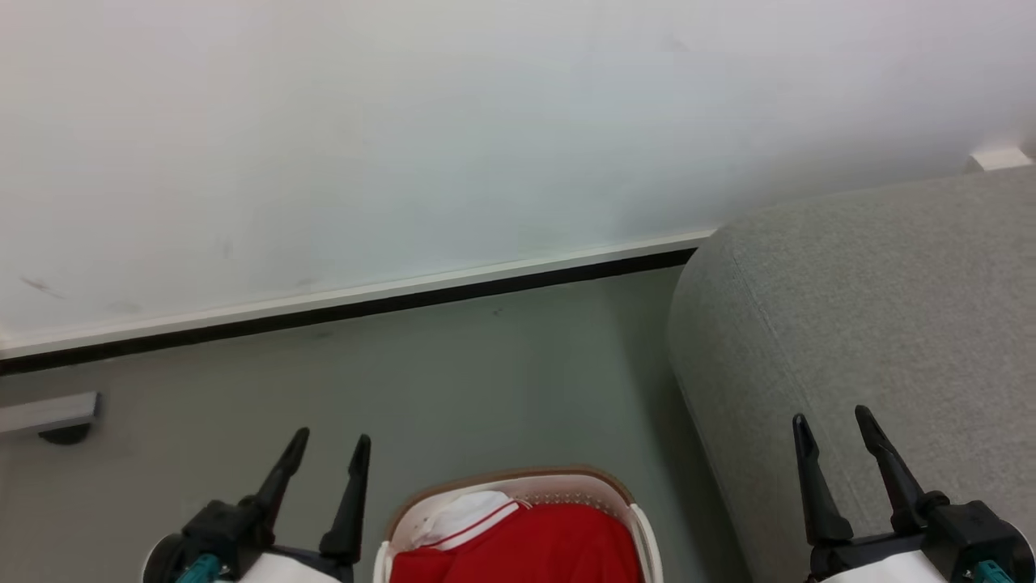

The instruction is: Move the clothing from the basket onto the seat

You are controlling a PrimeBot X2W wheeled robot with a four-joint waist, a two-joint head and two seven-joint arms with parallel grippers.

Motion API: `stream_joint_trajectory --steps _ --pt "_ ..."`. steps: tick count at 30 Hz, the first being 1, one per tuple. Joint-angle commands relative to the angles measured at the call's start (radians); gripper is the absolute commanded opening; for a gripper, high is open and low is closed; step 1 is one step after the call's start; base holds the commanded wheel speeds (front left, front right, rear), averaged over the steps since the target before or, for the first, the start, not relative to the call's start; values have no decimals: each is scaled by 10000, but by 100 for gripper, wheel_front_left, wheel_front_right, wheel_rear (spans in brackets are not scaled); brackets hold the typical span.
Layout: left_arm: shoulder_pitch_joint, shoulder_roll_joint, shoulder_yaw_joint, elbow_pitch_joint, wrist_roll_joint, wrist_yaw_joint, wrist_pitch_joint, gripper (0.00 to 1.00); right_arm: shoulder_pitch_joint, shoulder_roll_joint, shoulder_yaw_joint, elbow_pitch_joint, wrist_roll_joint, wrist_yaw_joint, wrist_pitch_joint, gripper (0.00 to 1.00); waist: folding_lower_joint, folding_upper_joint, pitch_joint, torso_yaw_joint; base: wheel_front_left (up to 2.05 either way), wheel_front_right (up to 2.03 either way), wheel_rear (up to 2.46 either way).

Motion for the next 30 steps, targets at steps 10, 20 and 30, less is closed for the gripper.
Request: stream_joint_trajectory --steps 10,20,30 --pt "-995 790 -1045 1579 -156 19 -5 100 -245 -43 10 -574 516 -21 -14 100 0 0 1081 -1360 0 0 0" --pt "-2311 1832 -2646 3970 -967 18 660 100 -651 -37 -127 -1541 1155 -21 -12 100 0 0 2538 -2437 0 0 0" --pt "-3516 3003 -4664 5367 -1692 18 1965 100 -1168 -31 -709 -2573 2596 -21 -14 100 0 0 4242 -2995 0 0 0"
